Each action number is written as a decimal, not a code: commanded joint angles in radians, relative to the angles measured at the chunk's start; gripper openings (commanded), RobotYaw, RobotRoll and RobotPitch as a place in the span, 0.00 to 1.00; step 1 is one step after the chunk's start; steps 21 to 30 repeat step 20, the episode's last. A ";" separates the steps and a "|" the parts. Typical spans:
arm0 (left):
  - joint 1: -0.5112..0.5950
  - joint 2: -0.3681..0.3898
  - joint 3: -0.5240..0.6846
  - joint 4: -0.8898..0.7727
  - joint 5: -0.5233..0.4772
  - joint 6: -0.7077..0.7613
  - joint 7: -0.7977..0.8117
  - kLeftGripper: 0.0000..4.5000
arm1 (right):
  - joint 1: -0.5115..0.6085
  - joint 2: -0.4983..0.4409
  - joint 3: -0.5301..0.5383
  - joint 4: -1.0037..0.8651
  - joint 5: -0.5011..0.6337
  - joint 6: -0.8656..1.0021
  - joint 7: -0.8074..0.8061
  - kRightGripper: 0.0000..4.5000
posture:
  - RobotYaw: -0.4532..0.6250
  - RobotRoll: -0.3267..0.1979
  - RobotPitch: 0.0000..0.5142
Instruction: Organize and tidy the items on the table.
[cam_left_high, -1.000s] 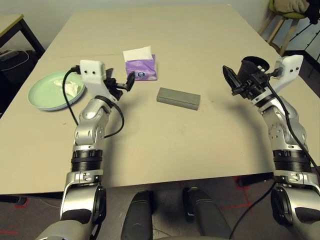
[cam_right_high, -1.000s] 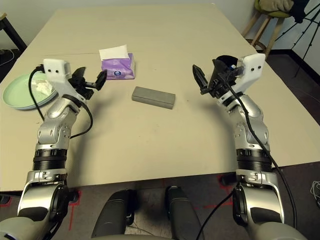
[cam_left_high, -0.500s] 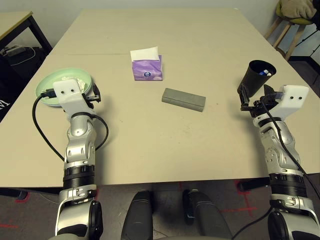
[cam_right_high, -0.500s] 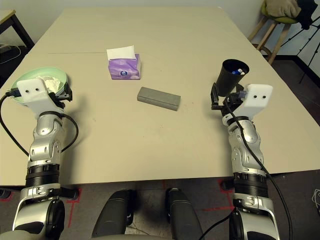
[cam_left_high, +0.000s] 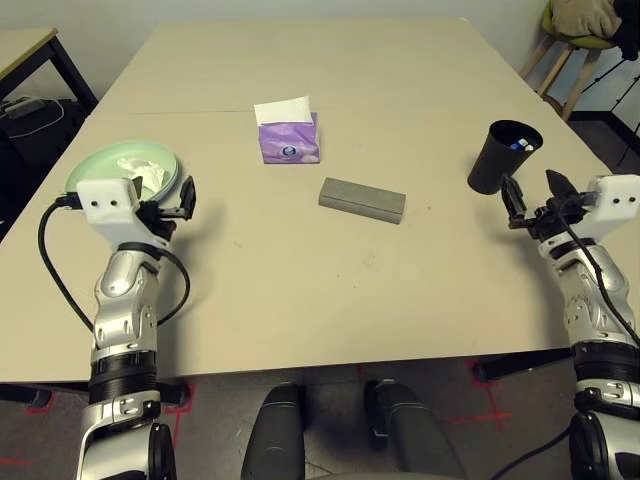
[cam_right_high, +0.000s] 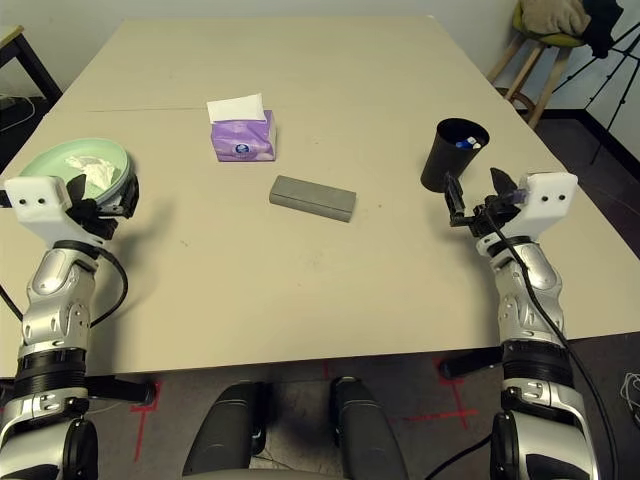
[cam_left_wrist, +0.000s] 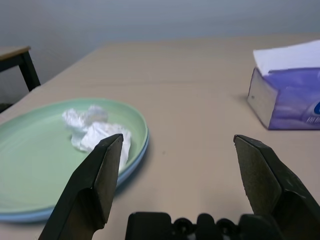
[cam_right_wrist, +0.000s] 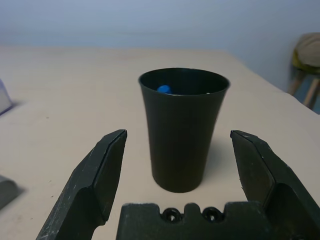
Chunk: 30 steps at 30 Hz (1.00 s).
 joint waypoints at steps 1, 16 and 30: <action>0.012 -0.014 0.005 0.025 0.007 -0.005 0.027 1.00 | 0.011 0.004 -0.023 -0.004 0.011 -0.007 -0.024 0.99 | 0.56 0.62 0.21; 0.040 0.030 -0.014 0.055 -0.011 -0.056 -0.118 1.00 | 0.006 0.001 -0.004 -0.025 0.002 0.031 -0.040 0.99 | 0.55 0.62 0.20; 0.038 0.024 -0.006 0.055 -0.007 -0.044 -0.092 1.00 | 0.001 0.000 -0.003 -0.021 0.002 0.033 -0.038 0.99 | 0.55 0.62 0.20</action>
